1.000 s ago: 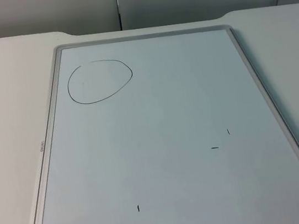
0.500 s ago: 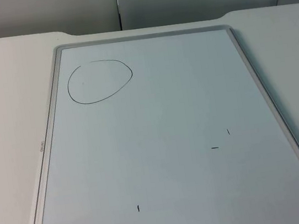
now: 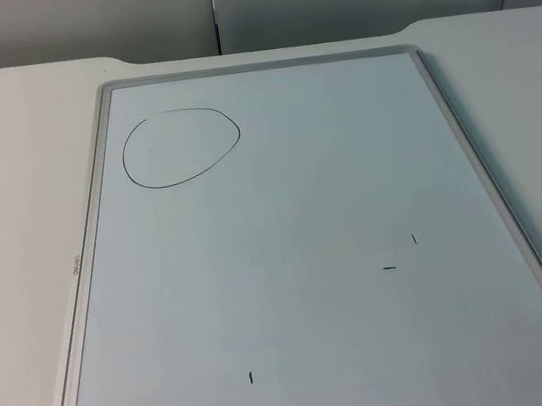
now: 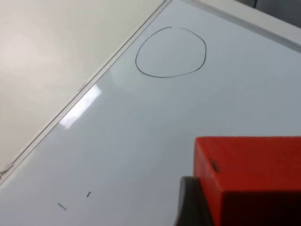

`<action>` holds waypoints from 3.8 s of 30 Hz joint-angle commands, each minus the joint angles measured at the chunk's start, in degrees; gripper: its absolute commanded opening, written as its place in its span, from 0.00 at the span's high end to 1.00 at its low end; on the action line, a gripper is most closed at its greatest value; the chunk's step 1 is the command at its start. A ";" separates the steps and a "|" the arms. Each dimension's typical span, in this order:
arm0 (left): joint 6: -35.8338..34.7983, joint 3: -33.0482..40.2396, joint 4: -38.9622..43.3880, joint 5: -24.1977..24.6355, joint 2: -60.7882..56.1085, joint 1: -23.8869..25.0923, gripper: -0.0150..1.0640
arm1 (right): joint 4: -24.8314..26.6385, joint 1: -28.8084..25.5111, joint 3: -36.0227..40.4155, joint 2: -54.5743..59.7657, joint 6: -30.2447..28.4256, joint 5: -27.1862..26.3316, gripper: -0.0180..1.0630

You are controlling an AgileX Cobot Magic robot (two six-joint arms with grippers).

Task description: Pick up one cube with the left hand and another cube with the right hand. First place the cube in the right hand at the target position, then stack the cube in the left hand on top.

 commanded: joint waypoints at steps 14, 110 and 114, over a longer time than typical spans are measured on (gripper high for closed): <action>0.07 0.04 -0.60 -0.16 -0.19 -0.32 0.99 | 1.28 4.68 -30.26 30.14 -0.45 4.79 0.99; 1.15 0.04 -1.60 -1.23 -0.19 -0.32 0.99 | -14.34 9.06 -73.16 85.74 9.59 -1.95 0.63; 1.15 0.04 -1.60 -1.23 -0.19 -0.32 0.99 | -14.14 9.06 -73.16 85.74 9.59 -1.96 0.63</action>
